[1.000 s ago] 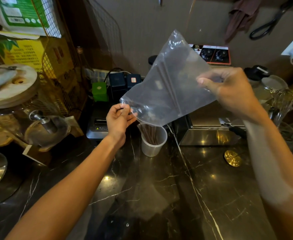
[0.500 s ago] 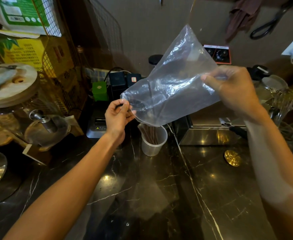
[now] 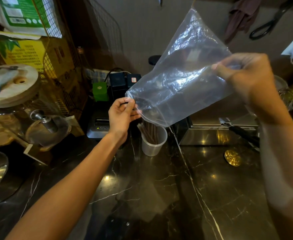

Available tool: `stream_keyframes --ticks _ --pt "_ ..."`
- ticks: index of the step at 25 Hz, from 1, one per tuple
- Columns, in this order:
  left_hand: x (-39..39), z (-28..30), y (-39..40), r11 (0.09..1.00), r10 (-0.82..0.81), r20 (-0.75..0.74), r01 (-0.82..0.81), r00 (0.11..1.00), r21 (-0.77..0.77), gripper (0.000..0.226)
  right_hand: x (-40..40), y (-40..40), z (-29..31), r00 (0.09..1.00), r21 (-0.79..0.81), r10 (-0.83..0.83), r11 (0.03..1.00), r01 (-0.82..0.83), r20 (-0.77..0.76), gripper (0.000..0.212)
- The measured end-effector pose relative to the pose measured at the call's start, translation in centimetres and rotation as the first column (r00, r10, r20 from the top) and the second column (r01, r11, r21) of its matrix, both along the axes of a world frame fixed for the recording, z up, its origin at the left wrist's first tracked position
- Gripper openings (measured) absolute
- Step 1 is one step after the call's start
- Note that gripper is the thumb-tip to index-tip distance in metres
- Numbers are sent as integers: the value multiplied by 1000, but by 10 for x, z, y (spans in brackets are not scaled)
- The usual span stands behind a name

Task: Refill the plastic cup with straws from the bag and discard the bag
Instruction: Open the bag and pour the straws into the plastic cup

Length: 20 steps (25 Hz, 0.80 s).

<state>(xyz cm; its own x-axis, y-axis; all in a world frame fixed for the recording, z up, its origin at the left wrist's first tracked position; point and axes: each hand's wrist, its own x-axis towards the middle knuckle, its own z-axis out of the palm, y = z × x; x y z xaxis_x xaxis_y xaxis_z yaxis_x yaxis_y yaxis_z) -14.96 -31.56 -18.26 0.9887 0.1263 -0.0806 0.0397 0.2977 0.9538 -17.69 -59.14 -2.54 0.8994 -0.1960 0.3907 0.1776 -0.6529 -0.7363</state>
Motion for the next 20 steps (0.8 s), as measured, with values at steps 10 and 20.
stream_keyframes --ticks 10,20 --pt "-7 24 7 999 -24 98 20 995 41 29 -51 -32 -57 984 270 9 962 41 -179 13" --pt "-64 8 -7 896 -411 25 399 911 197 60 -144 -55 -164 877 553 138 817 162 -460 26"
